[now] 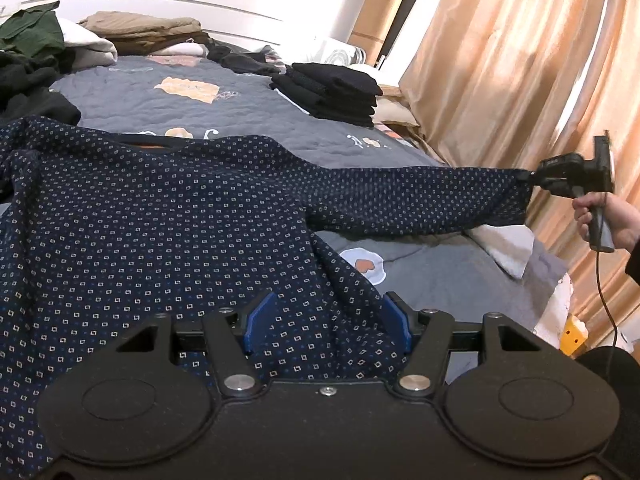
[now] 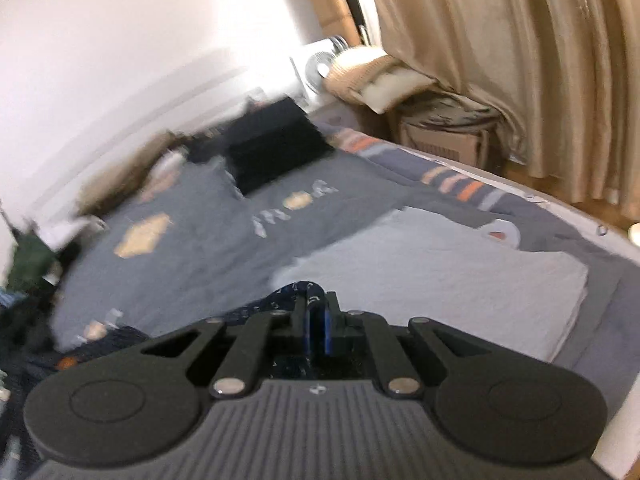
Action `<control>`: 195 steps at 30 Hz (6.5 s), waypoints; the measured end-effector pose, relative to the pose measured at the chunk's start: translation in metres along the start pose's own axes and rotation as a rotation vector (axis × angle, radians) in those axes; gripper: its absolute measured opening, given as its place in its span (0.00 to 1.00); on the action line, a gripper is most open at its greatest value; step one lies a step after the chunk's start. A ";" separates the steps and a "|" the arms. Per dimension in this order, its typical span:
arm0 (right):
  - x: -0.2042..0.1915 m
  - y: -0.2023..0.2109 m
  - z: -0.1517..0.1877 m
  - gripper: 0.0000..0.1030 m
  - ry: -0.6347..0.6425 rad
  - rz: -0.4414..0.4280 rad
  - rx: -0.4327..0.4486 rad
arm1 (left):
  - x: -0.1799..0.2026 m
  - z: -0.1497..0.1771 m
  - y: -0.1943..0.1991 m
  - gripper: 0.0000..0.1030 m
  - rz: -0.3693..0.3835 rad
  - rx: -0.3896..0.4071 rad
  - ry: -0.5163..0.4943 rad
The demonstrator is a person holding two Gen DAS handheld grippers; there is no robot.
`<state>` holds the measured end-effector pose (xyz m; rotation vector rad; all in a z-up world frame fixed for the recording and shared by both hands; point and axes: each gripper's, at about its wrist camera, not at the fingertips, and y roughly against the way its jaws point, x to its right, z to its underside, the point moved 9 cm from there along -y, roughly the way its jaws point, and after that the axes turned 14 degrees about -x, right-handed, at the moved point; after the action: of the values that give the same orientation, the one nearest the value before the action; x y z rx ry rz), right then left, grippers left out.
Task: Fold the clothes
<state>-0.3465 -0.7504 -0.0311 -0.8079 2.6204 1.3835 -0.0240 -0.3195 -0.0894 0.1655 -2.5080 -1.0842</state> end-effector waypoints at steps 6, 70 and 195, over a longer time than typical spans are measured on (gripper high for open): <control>0.014 -0.020 0.021 0.13 0.101 0.138 -0.039 | -0.003 0.001 -0.001 0.57 -0.011 -0.013 -0.001; -0.189 -0.005 0.314 0.45 0.357 -0.268 -0.439 | -0.224 0.146 0.186 0.64 -0.453 -0.048 0.462; -0.284 -0.071 0.089 0.38 0.353 -0.588 -0.078 | -0.188 -0.209 -0.185 0.45 -0.154 -0.171 0.150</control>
<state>-0.0838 -0.5942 -0.0532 -1.7918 2.2406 1.2544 0.2233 -0.5387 -0.1526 0.3819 -2.2876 -1.2901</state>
